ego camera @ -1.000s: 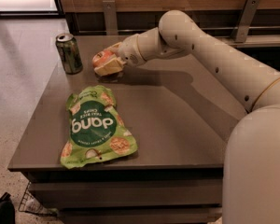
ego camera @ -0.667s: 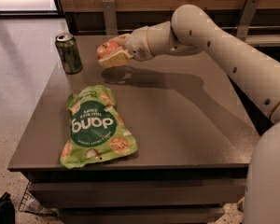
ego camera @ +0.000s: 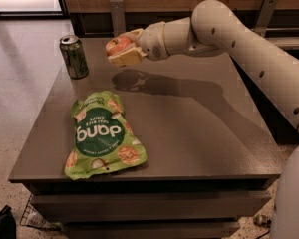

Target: Move apple near green can

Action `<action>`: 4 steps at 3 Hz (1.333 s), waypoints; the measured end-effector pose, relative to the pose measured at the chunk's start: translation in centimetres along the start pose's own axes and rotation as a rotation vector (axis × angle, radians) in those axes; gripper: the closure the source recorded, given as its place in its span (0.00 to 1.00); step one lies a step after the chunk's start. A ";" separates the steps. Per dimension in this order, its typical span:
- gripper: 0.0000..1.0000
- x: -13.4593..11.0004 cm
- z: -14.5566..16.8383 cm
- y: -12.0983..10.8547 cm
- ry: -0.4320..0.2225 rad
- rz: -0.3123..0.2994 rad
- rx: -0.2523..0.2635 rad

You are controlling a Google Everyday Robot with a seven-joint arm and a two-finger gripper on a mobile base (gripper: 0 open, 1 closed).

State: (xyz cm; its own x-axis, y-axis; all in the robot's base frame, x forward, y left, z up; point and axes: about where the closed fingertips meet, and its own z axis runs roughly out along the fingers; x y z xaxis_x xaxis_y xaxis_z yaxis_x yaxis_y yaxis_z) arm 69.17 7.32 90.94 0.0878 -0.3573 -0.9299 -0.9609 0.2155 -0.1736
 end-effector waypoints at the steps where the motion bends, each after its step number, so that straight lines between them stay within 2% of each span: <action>1: 1.00 1.6 1.9 0.0 0.023 0.048 -0.027; 3: 1.00 4.3 4.0 -0.1 0.026 0.125 -0.071; 4: 0.75 5.3 4.2 0.0 -0.007 0.140 -0.081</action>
Offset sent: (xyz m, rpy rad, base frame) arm 0.0202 0.0193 -0.0591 -0.0141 0.1682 0.0145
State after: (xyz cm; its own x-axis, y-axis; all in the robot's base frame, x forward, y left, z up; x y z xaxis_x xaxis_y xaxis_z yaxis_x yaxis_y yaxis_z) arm 70.76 9.20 84.65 -0.0471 -0.3229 -0.9453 -0.9818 0.1891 -0.0156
